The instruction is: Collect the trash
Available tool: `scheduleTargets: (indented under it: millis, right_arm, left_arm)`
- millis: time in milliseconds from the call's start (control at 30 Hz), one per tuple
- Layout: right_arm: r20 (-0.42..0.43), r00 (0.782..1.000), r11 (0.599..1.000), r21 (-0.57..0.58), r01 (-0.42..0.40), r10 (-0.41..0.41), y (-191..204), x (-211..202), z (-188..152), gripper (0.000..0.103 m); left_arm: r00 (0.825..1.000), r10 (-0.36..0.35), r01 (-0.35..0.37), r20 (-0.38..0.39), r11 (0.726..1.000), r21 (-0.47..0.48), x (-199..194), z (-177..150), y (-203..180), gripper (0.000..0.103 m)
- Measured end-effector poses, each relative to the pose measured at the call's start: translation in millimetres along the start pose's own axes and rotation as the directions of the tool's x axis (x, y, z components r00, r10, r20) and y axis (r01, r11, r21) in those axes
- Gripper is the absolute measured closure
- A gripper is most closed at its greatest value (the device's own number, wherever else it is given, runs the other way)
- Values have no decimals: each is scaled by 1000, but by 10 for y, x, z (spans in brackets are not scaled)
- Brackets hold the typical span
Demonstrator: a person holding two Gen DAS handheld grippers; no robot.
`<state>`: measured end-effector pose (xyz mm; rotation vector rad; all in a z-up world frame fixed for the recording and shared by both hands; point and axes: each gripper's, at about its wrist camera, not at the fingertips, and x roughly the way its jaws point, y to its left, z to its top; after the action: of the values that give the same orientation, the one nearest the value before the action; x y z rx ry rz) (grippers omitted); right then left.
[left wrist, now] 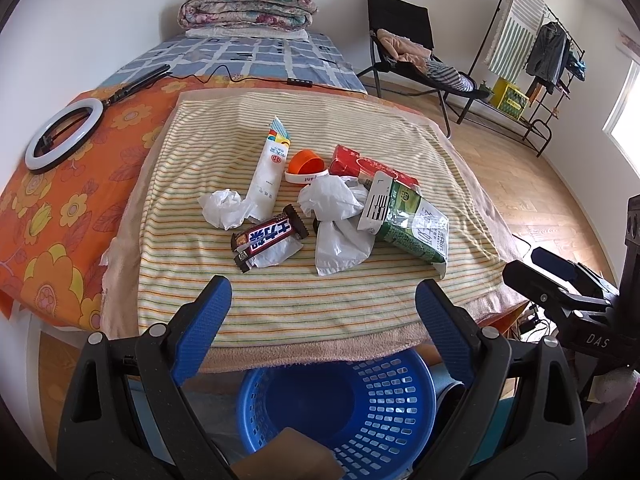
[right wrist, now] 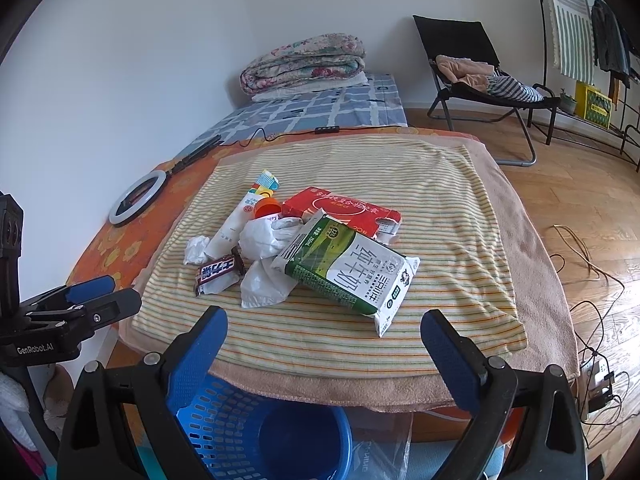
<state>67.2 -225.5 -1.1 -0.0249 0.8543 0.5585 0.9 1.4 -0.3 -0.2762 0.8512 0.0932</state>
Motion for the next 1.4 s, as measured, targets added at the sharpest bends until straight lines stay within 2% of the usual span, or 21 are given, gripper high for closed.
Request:
scheduleTargets:
  millis: [900,1033,1400]
  right_arm:
    - [-22,1000,999,38,-15,15,-104,14,26,4]
    - [-27,1000,999,41,-5,6,-101,22,31,7]
    - [-29,1000,999,51,-5,7,-126,37,13,7]
  left_arm:
    - [1000,3,-3,2,1000,2,29,-50,9,8]
    - [1000,3,-3,4,1000,2,28,-51,10,8]
    - [1000,4,-4,2,1000,1,25,-58,0,8]
